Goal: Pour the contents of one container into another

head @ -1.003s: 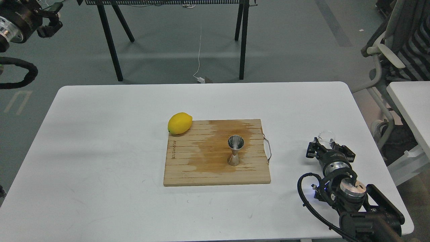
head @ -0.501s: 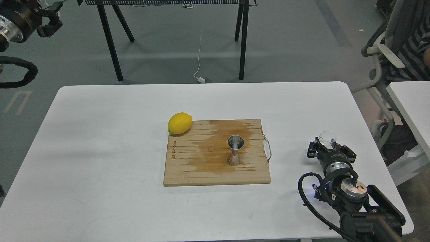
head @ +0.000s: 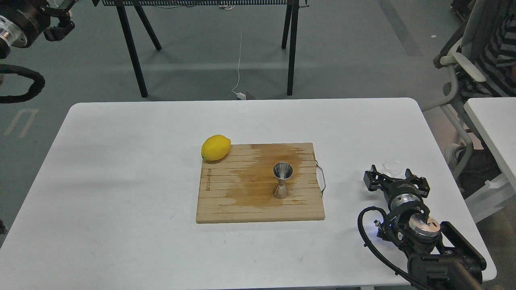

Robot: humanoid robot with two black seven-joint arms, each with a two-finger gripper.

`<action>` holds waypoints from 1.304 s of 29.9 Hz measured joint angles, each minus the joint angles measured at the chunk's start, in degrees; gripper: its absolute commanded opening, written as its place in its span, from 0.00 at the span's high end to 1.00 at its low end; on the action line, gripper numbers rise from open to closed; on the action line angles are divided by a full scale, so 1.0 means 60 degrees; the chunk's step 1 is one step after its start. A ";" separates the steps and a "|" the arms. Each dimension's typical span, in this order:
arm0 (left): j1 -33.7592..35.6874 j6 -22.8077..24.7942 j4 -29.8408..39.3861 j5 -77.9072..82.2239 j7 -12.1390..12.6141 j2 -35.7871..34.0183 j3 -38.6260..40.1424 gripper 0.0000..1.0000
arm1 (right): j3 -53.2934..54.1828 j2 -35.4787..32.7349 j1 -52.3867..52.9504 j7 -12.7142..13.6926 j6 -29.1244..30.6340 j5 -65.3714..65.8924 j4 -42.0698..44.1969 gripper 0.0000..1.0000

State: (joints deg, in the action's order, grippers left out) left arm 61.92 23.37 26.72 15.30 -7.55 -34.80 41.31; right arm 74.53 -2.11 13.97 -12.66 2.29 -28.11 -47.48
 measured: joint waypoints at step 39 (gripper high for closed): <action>-0.0085 0.0074 0.0000 -0.0146 -0.0156 0.0000 0.0180 0.01 | -0.1948 -0.3235 0.3409 0.0340 -0.0351 0.0503 -0.1823 0.02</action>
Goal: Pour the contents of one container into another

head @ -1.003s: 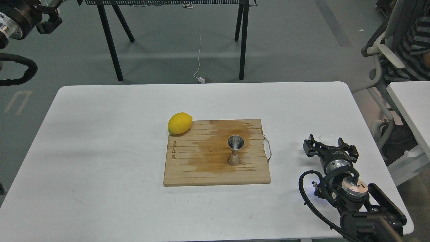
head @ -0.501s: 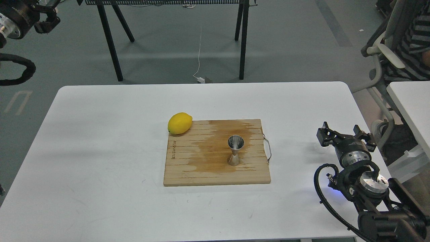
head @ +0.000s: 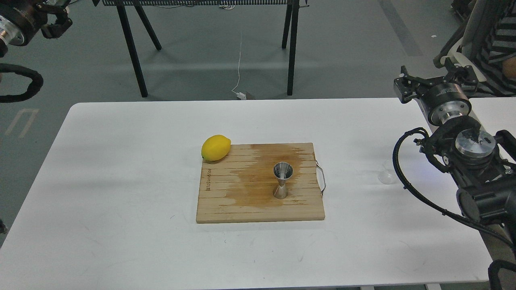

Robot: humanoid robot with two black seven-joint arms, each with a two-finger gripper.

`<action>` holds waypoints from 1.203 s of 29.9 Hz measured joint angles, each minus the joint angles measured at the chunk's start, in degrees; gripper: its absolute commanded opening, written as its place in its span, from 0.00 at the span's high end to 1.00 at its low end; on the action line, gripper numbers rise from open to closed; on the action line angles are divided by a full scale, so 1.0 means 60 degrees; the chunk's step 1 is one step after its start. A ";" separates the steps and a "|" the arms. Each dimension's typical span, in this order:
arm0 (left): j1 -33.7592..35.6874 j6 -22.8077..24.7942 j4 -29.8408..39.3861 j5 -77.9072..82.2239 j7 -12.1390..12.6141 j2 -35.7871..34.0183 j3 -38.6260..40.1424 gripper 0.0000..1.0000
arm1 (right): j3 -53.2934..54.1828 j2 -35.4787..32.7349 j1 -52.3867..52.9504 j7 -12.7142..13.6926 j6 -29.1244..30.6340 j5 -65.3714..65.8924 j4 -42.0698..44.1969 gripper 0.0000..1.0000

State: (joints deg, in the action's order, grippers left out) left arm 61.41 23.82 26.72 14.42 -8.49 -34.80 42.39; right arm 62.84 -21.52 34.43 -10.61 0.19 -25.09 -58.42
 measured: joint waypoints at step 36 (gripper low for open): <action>-0.0894 0.0401 -0.1148 -0.1865 -0.0512 0.1416 0.0036 0.00 | -0.1519 0.0174 0.1910 0.0919 0.3386 0.4138 0.3885 0.01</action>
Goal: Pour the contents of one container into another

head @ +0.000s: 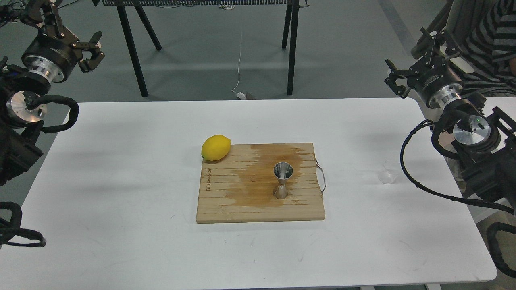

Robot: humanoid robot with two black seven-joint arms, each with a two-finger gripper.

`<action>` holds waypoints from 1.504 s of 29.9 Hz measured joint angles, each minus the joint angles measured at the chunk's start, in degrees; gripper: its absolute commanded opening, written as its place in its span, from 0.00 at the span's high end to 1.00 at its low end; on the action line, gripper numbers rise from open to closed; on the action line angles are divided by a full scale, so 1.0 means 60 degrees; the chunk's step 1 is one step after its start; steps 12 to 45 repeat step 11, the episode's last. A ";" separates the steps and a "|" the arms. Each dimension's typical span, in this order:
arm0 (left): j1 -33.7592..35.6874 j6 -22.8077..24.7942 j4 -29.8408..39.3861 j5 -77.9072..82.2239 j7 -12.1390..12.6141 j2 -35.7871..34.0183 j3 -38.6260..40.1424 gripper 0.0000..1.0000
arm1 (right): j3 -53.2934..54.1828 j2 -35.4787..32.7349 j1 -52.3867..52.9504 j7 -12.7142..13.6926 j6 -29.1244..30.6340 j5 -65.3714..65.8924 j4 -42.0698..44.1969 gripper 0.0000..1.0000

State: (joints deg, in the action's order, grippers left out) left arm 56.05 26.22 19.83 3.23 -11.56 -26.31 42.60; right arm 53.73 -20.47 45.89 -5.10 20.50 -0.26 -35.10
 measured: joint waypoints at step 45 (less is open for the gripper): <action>-0.0025 0.0002 -0.0024 -0.0104 -0.0064 0.0019 -0.0096 0.00 | 0.0063 0.0130 -0.0001 0.0000 -0.0011 0.0000 -0.0012 0.01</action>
